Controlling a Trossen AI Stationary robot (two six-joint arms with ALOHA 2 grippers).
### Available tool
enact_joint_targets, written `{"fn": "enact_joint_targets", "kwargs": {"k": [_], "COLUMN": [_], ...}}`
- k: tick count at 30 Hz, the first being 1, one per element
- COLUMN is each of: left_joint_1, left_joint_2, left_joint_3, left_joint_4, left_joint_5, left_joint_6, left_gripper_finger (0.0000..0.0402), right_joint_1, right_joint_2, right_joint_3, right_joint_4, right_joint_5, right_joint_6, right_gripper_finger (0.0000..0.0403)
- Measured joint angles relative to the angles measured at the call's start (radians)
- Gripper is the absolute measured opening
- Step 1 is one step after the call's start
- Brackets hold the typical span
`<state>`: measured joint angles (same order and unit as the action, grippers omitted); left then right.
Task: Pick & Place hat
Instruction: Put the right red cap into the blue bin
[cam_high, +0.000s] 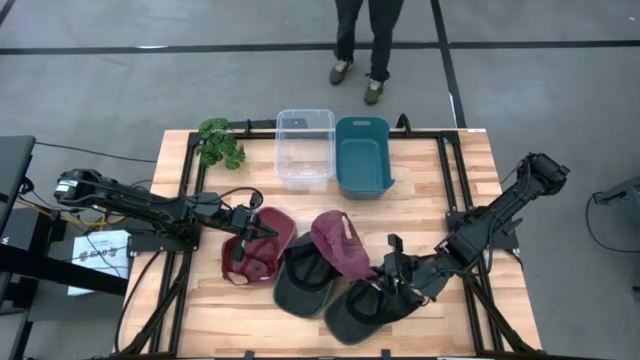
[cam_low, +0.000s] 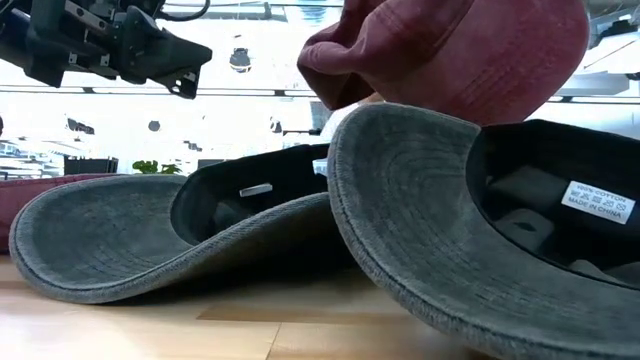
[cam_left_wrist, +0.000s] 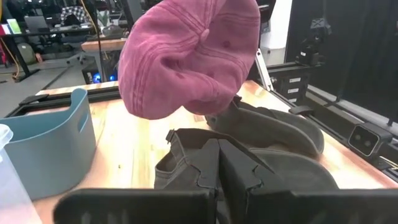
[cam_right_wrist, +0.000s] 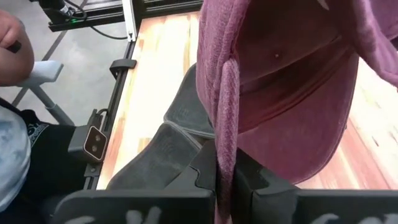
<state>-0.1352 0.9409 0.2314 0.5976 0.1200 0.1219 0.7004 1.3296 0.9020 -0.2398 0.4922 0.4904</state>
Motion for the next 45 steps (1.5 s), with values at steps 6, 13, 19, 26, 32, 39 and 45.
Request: {"fn": "enact_joint_targets", "kwargs": {"k": [6,13,19,26,32,39,45], "left_joint_1": [0.000,0.000,0.000,0.000,-0.042,-0.115,-0.124], "left_joint_2": [0.000,0.000,0.000,0.000,0.000,0.000,0.000], "left_joint_3": [0.000,0.000,0.000,0.000,0.029,0.036,0.036], "left_joint_4": [0.000,-0.003,-0.007,-0.001,0.014,0.013,0.013], "left_joint_5": [0.000,0.000,0.000,0.000,0.069,0.098,0.098], "left_joint_6": [0.000,0.000,0.000,-0.070,-0.172,-0.101,-0.098], "left_gripper_finger": [0.0008,0.0008,0.0008,0.0008,0.0008,0.0008,0.0008], "right_joint_1": [0.007,0.007,0.007,0.007,0.007,0.007,0.017], "right_joint_2": [0.000,0.000,0.000,0.000,0.000,0.000,0.000], "right_joint_3": [0.000,0.000,0.000,0.000,0.000,0.000,0.000], "right_joint_4": [0.000,-0.001,-0.003,-0.003,0.000,0.000,0.000], "right_joint_5": [0.020,0.034,0.038,0.039,0.065,0.099,0.150], "right_joint_6": [0.000,-0.002,-0.003,-0.014,-0.028,-0.053,-0.056], "right_gripper_finger": [0.0005,0.0005,0.0005,0.0005,0.0005,0.0006,0.0006]}}
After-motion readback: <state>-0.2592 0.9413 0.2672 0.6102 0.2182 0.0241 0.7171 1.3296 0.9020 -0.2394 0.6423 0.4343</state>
